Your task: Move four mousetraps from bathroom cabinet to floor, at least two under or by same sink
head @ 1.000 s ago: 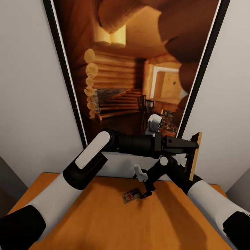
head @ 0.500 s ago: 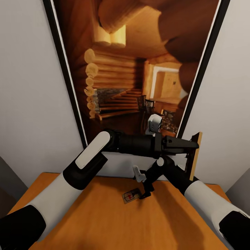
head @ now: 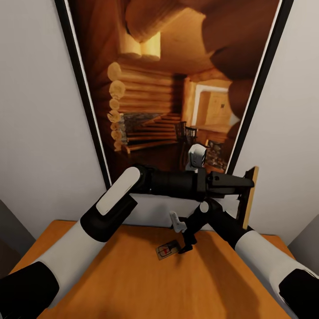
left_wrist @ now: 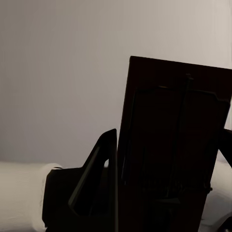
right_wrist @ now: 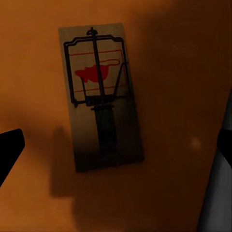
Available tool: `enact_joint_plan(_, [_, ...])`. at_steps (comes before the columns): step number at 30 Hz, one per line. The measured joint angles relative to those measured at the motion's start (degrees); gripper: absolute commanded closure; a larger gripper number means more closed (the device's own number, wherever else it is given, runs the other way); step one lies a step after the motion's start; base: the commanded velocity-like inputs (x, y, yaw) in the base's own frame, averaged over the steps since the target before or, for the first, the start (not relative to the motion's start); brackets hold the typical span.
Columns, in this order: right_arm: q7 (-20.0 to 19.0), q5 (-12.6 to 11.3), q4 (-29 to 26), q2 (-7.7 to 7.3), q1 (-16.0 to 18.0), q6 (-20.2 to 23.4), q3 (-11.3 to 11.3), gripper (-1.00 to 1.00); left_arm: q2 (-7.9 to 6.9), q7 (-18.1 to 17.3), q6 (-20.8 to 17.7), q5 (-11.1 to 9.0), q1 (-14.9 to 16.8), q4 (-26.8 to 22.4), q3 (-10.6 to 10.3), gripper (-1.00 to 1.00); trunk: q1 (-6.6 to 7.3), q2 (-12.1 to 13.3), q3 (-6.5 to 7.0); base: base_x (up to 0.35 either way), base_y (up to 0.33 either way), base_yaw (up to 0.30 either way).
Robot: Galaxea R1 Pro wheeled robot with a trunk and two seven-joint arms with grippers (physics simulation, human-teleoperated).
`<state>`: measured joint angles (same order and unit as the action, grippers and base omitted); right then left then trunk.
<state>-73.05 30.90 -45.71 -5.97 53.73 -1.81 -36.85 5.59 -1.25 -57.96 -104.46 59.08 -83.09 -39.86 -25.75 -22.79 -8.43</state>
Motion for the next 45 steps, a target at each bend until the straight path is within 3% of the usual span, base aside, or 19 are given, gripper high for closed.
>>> enact_joint_plan(8, [0.1,0.2,0.2,-0.02,0.0,0.2,0.0,-1.0,0.01,-1.1,0.0,-0.3,0.0,0.0,1.1,1.0,0.0,0.0,0.0,0.0,0.0,0.0])
enact_joint_plan(18, [0.2,0.1,0.3,0.01,0.0,0.2,0.0,-1.0,0.31,-4.0,0.0,-0.6,0.0,-0.1,1.3,1.0,-2.2,-4.0,-1.8,0.0,0.0,0.0])
enact_joint_plan(29, [0.1,0.2,0.3,0.03,0.0,0.2,0.0,-1.0,0.36,-4.2,0.0,-0.6,0.0,-0.1,1.3,1.0,-2.2,-4.0,-1.81,0.0,0.0,0.0])
enact_joint_plan(33, [0.1,0.5,0.2,0.05,0.0,0.3,-0.1,-1.0,0.37,-4.3,0.0,-0.6,0.0,-0.1,1.3,1.0,-3.08,-5.6,-2.52,0.0,0.0,0.0])
enact_joint_plan(35, [0.1,0.9,0.2,0.31,0.0,0.4,-0.2,-1.0,0.37,-4.3,0.0,-0.6,0.0,-0.1,1.3,1.0,-3.08,-5.6,-2.53,0.0,0.0,0.0])
enact_joint_plan(38, [0.1,2.9,0.3,1.91,0.0,0.5,-0.4,-1.0,0.32,-4.3,0.0,-0.6,0.0,-0.1,1.3,1.0,-3.08,-5.6,-2.53,0.0,0.0,0.0])
enact_joint_plan(42, [0.0,7.6,0.3,4.12,-0.1,0.5,-0.5,-1.0,0.29,-4.3,0.0,-0.6,0.0,-0.1,1.3,1.0,-3.08,-5.6,-2.53,0.0,0.0,0.0])
enact_joint_plan(45, [0.0,9.1,0.3,4.63,-0.1,0.5,-0.5,-1.0,0.29,-4.3,0.0,-0.6,0.0,-0.1,1.3,1.0,-3.74,-6.8,-3.07,0.0,0.0,0.0])
